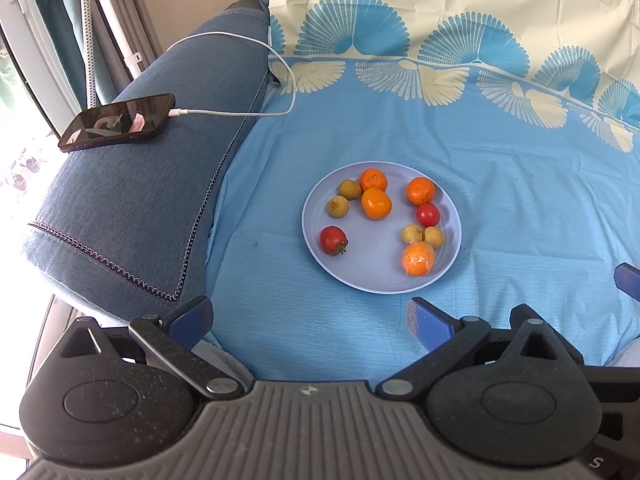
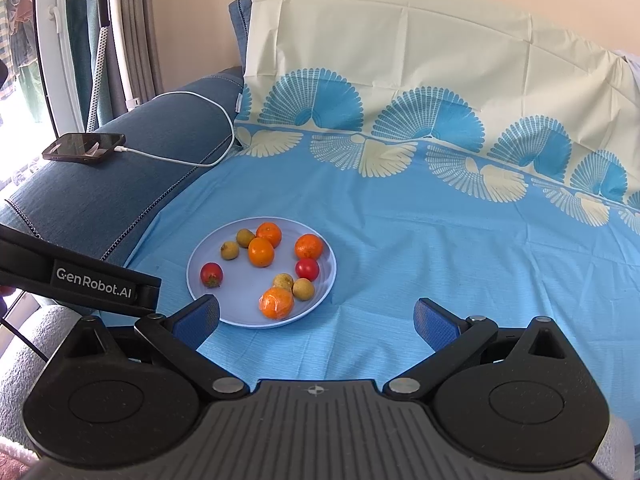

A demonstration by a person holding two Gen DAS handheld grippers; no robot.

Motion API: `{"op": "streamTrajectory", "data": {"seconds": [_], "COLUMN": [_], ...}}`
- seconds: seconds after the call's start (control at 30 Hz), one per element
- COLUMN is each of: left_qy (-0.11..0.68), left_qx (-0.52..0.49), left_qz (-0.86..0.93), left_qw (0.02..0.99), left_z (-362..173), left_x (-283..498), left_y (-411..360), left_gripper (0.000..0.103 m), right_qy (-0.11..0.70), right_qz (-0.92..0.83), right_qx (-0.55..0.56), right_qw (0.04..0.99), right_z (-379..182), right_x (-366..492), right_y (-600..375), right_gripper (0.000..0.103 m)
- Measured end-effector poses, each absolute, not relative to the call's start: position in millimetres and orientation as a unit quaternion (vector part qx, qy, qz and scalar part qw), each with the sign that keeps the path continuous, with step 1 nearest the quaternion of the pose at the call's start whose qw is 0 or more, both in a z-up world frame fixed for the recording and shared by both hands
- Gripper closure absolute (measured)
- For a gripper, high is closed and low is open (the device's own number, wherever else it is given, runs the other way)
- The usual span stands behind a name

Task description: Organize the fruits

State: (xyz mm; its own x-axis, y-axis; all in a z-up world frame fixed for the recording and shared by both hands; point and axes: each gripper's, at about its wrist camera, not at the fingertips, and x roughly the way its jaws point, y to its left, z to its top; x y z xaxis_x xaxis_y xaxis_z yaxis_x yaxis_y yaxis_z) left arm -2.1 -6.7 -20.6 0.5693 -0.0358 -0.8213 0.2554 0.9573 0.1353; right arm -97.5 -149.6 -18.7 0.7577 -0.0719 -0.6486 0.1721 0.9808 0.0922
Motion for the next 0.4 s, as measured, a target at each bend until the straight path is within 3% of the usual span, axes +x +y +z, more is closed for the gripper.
{"op": "streamTrajectory", "data": {"seconds": [0.4], "left_qy": [0.464], "left_qx": [0.119], "left_qz": [-0.074], "left_qw": [0.874], "left_z": [-24.3], "left_x": [-1.1], "left_y": [-5.2], "left_gripper": [0.0], "right_qy": [0.343], "right_qz": [-0.064], "right_qx": [0.077], "right_qw": [0.934], "right_z": [-20.4], "right_x": [-96.9], "right_y": [-150.4], "right_gripper": [0.001]}}
